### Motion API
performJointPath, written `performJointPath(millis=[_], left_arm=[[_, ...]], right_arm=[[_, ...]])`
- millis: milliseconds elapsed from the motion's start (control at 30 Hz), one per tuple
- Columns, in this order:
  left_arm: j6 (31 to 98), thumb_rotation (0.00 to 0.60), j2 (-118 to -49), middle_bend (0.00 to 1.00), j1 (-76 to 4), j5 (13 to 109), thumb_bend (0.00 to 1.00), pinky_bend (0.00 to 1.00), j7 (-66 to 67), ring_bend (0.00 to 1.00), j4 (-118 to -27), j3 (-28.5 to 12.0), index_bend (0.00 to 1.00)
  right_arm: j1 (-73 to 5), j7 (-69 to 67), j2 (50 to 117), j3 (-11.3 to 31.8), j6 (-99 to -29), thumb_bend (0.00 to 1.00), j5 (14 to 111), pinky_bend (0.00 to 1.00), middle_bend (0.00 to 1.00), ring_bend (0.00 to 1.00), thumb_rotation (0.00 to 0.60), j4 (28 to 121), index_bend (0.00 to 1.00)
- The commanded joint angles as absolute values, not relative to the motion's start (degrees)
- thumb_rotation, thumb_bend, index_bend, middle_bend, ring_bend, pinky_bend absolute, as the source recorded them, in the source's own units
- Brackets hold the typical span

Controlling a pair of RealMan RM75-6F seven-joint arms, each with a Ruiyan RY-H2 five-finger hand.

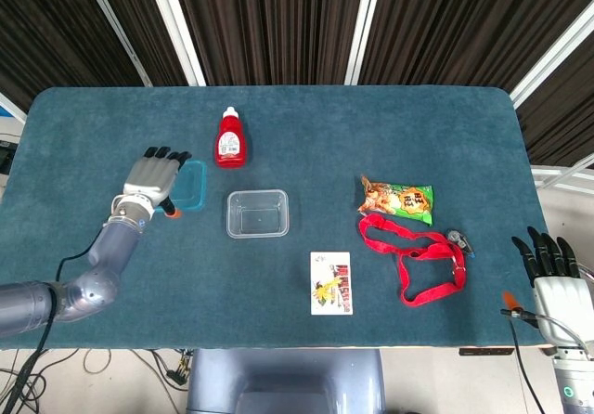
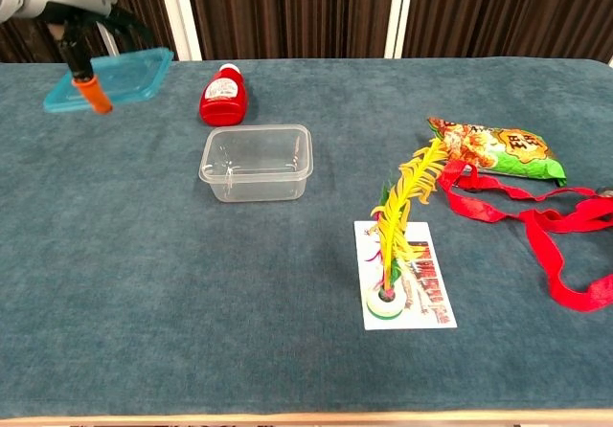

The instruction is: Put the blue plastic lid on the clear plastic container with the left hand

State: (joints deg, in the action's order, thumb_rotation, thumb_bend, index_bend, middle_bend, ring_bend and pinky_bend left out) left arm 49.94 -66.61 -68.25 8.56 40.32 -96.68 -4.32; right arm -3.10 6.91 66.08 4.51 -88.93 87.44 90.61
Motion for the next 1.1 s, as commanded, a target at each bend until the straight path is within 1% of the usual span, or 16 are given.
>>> performJointPath(millis=[33, 100, 167, 400, 833, 1100], left_arm=[[55.60, 0.600, -69.53, 0.38, -72.23, 3.14, 0.34, 0.01, 44.15, 0.00, -98.04, -5.56, 0.12], [56.83, 0.600, -71.29, 0.38, -73.37, 0.83, 0.34, 0.01, 45.27, 0.00, -97.54, -6.32, 0.12], [56.56, 0.600, -73.78, 0.38, -74.79, -1.26, 0.34, 0.01, 46.55, 0.00, -96.57, -7.33, 0.12], [57.06, 0.600, -79.68, 0.38, -75.93, -3.12, 0.34, 0.01, 47.64, 0.00, -91.89, -9.05, 0.12], [54.60, 0.600, -82.88, 0.39, -76.18, -3.35, 0.34, 0.01, 49.05, 0.00, -88.02, -10.41, 0.15], [54.72, 0.600, -83.90, 0.39, -79.05, -7.97, 0.34, 0.01, 52.95, 0.00, -88.21, -12.34, 0.15]], right_arm=[[-3.07, 6.80, 66.06, 4.54, -88.91, 0.27, 87.33, 0.00, 0.00, 0.03, 0.600, 90.58, 0.14], [-3.05, 6.79, 66.06, 4.59, -89.03, 0.27, 87.37, 0.00, 0.00, 0.03, 0.600, 90.54, 0.14], [-2.94, 6.62, 66.07, 4.69, -89.20, 0.27, 87.20, 0.00, 0.00, 0.03, 0.600, 90.46, 0.14], [-2.81, 6.20, 65.96, 4.90, -89.34, 0.27, 86.86, 0.00, 0.00, 0.03, 0.600, 90.48, 0.14], [-2.70, 6.23, 66.06, 5.16, -89.29, 0.27, 86.20, 0.00, 0.00, 0.03, 0.600, 90.59, 0.14], [-2.72, 6.12, 66.00, 5.29, -89.15, 0.27, 85.97, 0.00, 0.00, 0.03, 0.600, 90.69, 0.14]])
